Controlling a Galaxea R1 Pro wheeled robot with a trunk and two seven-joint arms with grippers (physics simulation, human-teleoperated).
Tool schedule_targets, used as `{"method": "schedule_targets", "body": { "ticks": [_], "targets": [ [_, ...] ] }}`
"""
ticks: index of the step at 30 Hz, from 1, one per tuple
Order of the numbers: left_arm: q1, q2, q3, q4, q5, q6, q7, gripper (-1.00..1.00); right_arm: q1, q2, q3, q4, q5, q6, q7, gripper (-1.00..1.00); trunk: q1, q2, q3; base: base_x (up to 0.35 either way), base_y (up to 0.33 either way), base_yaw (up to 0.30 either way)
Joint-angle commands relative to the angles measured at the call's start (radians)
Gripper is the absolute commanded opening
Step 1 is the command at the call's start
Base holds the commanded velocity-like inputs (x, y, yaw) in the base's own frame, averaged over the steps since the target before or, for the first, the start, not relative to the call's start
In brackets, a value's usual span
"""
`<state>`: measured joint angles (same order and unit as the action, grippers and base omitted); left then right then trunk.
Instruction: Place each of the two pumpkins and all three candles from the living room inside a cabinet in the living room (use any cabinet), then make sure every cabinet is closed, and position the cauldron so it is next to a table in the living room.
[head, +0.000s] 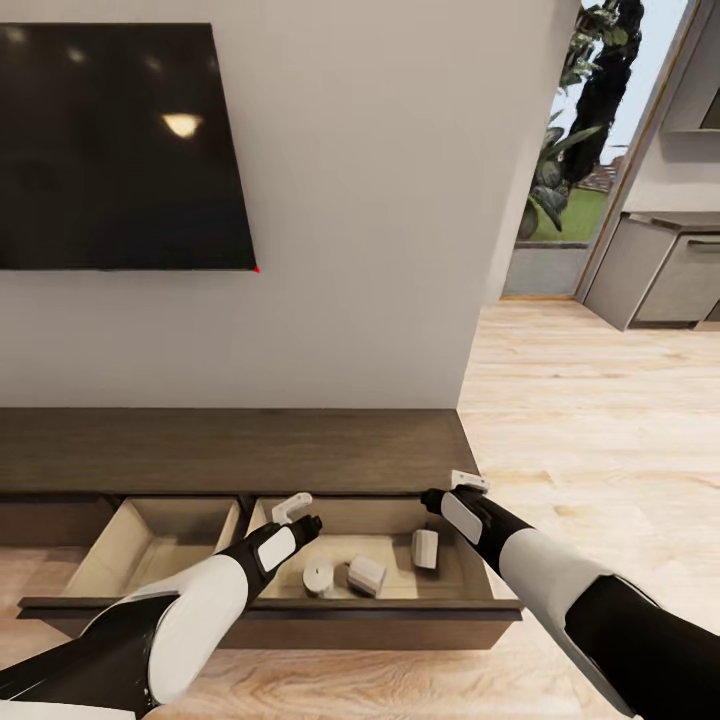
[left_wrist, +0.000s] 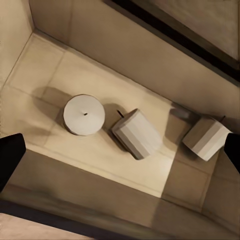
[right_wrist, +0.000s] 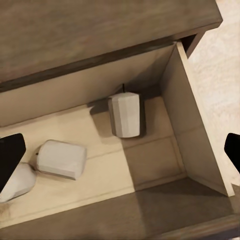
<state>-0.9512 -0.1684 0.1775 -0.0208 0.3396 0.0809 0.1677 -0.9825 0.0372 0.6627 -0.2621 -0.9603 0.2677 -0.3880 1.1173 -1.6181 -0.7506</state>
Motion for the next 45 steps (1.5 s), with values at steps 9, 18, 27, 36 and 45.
{"method": "schedule_targets", "body": {
  "ticks": [9, 18, 27, 36, 45],
  "targets": [
    [0.001, 0.0, 0.007, -0.002, -0.002, 0.005, 0.004, 1.0, 0.005, 0.003, 0.01, 0.002, -0.005, -0.018, -0.003, 1.0, -0.035, 0.063, 0.027, 0.0, 0.0, 0.0],
    [0.002, 0.006, 0.007, -0.002, -0.002, 0.005, 0.004, 1.0, 0.019, 0.019, 0.012, 0.022, -0.005, -0.069, -0.003, 1.0, -0.069, 0.126, 0.056, 0.0, 0.0, 0.0],
    [0.002, 0.007, 0.007, -0.002, -0.002, 0.005, 0.004, 1.0, 0.021, 0.021, 0.012, 0.027, -0.005, -0.079, -0.003, 1.0, -0.104, 0.189, 0.084, 0.0, 0.0, 0.0],
    [0.002, 0.006, 0.007, -0.002, -0.002, 0.006, 0.004, 1.0, 0.021, 0.022, 0.012, 0.027, -0.005, -0.083, -0.003, 1.0, -0.138, 0.252, 0.112, 0.0, 0.0, 0.0],
    [0.002, 0.006, 0.007, -0.002, -0.002, 0.007, 0.004, 1.0, 0.023, 0.03, 0.012, 0.028, -0.005, -0.084, -0.003, 1.0, -0.173, 0.315, 0.14, 0.0, 0.0, 0.0]
  ]
}}
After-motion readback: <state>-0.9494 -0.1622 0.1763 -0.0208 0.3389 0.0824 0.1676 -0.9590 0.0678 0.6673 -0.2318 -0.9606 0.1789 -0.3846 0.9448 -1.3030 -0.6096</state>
